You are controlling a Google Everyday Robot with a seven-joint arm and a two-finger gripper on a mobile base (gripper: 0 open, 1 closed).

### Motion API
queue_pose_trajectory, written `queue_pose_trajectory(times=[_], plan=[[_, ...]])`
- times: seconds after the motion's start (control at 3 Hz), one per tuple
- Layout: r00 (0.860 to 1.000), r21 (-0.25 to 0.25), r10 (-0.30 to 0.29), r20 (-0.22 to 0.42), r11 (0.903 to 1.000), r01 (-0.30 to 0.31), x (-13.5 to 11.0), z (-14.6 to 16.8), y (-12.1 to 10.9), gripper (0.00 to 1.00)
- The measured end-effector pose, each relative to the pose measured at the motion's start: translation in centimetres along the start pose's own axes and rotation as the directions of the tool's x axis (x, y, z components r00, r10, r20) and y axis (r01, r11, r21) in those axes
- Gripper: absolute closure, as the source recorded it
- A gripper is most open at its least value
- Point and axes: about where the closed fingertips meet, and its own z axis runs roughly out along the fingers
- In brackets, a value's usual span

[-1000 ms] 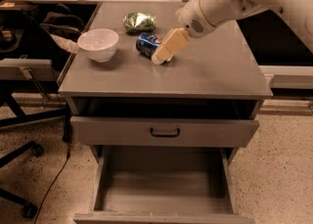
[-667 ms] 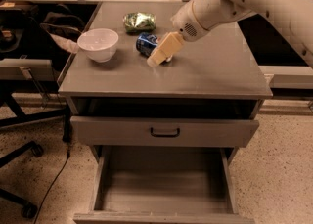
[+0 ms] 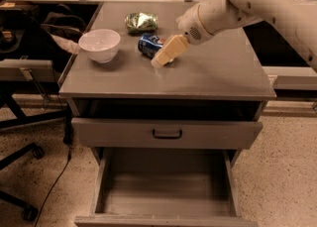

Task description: Place pepsi can into middle drawer

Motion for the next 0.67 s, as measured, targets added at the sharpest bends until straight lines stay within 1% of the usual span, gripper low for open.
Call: queue_pose_trajectory(times=[0.33, 0.67], plan=[[1.000, 0.035, 0.016, 0.006, 0.9993, -0.016, 0.0, 1.3, -1.9, 0.00], [1.000, 0.032, 0.024, -0.003, 0.9992, -0.023, 0.0, 3.3, -4.0, 0.00]])
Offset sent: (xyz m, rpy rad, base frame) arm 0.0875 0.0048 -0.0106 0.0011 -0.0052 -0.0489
